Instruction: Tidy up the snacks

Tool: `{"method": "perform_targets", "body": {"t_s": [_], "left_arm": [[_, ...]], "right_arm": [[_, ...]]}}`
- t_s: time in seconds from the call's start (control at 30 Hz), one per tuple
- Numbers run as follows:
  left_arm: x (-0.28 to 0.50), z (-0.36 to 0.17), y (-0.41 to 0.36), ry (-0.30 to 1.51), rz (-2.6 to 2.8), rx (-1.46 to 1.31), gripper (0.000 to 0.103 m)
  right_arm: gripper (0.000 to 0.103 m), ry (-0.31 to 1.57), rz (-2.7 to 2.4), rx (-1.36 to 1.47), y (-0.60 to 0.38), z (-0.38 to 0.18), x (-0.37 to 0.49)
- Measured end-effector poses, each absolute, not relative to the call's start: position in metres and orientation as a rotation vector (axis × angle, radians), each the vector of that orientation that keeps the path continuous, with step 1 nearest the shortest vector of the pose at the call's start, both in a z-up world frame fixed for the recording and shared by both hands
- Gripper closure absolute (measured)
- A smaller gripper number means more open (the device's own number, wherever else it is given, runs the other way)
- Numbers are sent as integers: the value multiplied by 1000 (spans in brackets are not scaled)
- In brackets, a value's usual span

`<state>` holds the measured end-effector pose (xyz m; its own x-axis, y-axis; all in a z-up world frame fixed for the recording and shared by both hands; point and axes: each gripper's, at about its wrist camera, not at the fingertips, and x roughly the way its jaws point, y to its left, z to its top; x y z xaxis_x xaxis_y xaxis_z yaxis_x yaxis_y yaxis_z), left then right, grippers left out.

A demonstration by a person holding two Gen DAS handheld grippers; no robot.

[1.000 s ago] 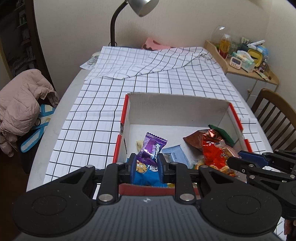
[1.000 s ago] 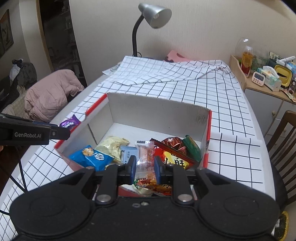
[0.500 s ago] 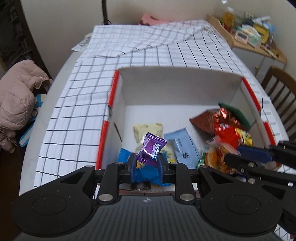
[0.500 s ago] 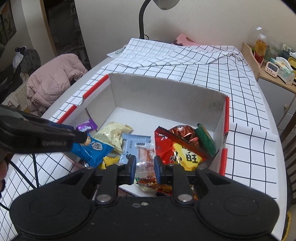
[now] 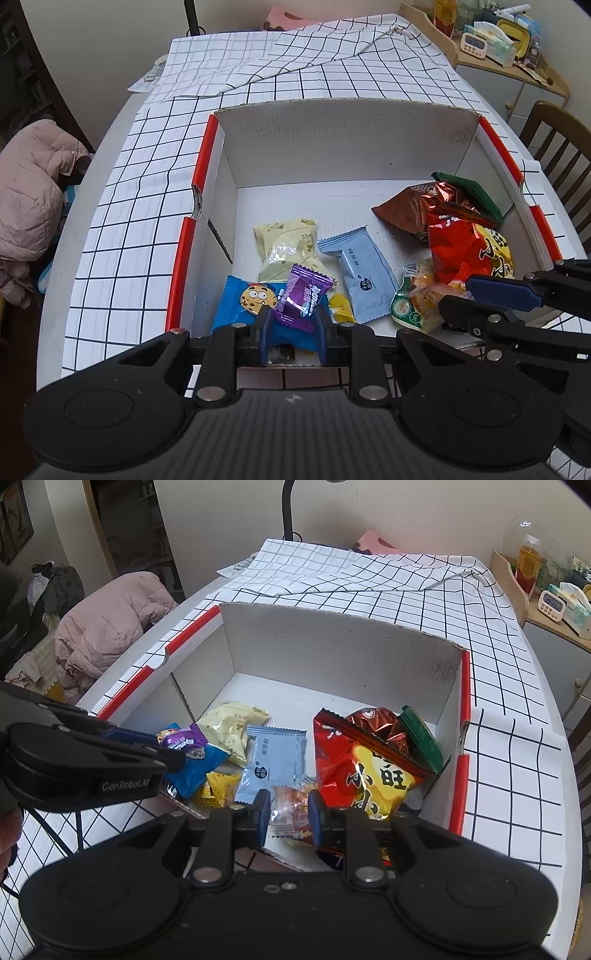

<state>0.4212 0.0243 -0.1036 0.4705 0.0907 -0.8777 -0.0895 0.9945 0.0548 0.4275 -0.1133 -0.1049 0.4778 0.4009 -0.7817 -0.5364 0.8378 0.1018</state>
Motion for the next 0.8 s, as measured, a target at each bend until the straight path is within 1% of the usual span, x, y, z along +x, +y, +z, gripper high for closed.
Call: {"method": "perform_targets", "body": {"t_s": [0.23, 0.4, 0.43, 0.47, 0.53, 0.7, 0.77, 0.8], "left_arm": [[414, -98, 25, 1057, 98, -24, 78], [405, -88, 29, 1027, 94, -50, 71], [403, -85, 30, 1021, 94, -57, 65], [400, -83, 32, 1013, 92, -66, 54], [394, -77, 35, 988, 90, -86, 47], [379, -65, 40, 956, 84, -111, 46], [372, -60, 42, 944, 83, -126, 41], [369, -57, 43, 935, 84, -131, 40]], "right_arm": [[82, 904, 561, -139, -118, -100, 425], [82, 870, 578, -82, -126, -87, 418], [82, 857, 585, -73, -127, -84, 417], [82, 844, 592, -65, -129, -81, 414], [82, 827, 604, -51, -132, -76, 410], [82, 796, 632, -31, -134, -66, 399], [82, 772, 643, -32, -135, -61, 391], [82, 762, 648, -36, -135, -59, 387]]}}
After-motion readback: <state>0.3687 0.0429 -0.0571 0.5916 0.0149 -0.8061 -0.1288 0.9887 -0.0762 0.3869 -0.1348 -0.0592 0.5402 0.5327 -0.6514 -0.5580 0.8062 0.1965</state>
